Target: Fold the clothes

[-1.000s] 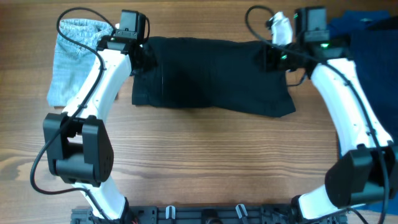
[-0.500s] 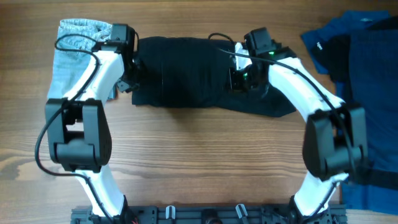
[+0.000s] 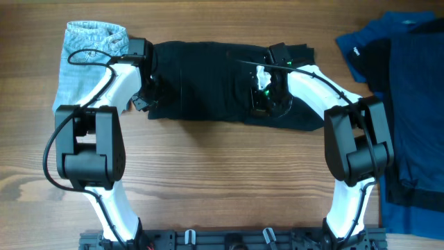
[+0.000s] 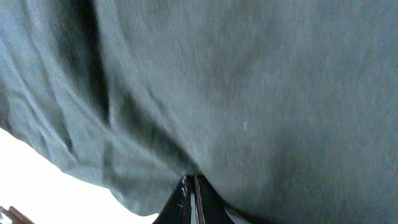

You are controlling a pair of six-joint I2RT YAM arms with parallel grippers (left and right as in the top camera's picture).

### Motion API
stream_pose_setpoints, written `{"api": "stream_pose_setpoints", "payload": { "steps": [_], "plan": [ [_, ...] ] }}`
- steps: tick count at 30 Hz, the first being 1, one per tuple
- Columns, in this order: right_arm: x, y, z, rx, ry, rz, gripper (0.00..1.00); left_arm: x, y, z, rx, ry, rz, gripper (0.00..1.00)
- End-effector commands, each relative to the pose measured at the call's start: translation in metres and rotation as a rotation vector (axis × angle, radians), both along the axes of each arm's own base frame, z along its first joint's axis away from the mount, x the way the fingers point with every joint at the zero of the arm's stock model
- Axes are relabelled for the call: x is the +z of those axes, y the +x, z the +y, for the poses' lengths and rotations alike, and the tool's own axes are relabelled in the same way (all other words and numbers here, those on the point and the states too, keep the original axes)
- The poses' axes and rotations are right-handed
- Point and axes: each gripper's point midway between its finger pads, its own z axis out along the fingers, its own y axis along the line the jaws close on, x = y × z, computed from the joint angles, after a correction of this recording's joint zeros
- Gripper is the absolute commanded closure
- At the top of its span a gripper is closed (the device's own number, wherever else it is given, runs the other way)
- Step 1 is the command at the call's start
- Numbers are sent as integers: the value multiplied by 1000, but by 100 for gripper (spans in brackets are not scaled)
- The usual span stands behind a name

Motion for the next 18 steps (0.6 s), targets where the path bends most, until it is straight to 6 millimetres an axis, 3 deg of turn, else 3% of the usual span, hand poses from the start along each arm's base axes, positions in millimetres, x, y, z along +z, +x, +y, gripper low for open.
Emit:
{"api": "stream_pose_setpoints", "payload": {
  "steps": [1,4,8,10,13,18],
  "plan": [
    [31,15,10,35,36,-62,96,2,-9,14,40,13,20,58],
    [61,26,14,34,54,-118,96,22,-2,20,55,9,-34,52],
    [85,27,23,49,73,-176,96,43,-1,21,24,13,-80,43],
    [84,23,27,58,73,-169,96,43,-3,21,25,13,-71,34],
    [74,15,34,43,53,-137,96,37,-10,21,25,14,-44,10],
    [52,7,32,-3,-98,-141,96,18,-18,20,21,11,-9,8]
  ]
}}
